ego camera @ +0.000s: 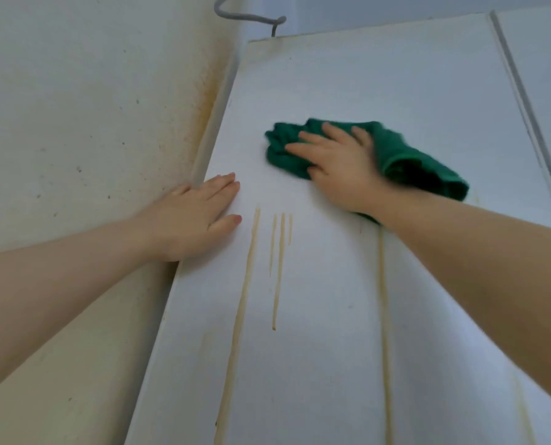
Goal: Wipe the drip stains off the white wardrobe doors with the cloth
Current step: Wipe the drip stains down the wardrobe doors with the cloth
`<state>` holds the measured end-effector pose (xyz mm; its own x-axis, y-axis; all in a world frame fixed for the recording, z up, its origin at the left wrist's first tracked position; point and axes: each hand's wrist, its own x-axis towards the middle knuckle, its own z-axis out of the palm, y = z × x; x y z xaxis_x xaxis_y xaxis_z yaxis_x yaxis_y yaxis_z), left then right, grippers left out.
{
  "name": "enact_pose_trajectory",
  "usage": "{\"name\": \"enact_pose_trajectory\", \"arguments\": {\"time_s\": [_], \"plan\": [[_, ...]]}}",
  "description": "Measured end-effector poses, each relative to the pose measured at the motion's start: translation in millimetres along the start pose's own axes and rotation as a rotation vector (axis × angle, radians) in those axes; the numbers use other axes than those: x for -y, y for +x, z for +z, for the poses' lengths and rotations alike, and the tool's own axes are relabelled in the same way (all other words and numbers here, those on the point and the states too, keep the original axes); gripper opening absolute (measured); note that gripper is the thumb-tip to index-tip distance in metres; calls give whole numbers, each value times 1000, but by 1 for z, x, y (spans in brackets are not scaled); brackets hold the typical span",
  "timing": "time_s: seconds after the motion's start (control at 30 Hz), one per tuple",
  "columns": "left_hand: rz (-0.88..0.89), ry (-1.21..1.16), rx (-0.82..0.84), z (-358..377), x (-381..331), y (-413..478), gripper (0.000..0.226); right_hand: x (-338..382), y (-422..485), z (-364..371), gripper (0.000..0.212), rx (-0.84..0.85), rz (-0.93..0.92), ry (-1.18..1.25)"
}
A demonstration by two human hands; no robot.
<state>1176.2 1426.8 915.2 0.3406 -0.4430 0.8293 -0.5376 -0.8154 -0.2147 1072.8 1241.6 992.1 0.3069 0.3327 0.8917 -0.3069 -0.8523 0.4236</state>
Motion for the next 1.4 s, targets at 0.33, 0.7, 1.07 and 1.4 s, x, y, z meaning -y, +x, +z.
{"name": "enact_pose_trajectory", "arguments": {"time_s": [0.33, 0.7, 1.07, 1.4], "plan": [[77, -134, -183, -20, -46, 24, 65, -40, -27, -16, 50, 58, 57, 28], [114, -244, -235, -37, -118, 59, 56, -92, -53, -33, 50, 1, 230, -70], [85, -167, -235, -31, -133, 71, 61, -137, -49, -42, 49, -49, 289, -116], [80, -195, -246, -33, -132, 71, 58, -133, -48, -46, 51, -27, 182, 4]]}}
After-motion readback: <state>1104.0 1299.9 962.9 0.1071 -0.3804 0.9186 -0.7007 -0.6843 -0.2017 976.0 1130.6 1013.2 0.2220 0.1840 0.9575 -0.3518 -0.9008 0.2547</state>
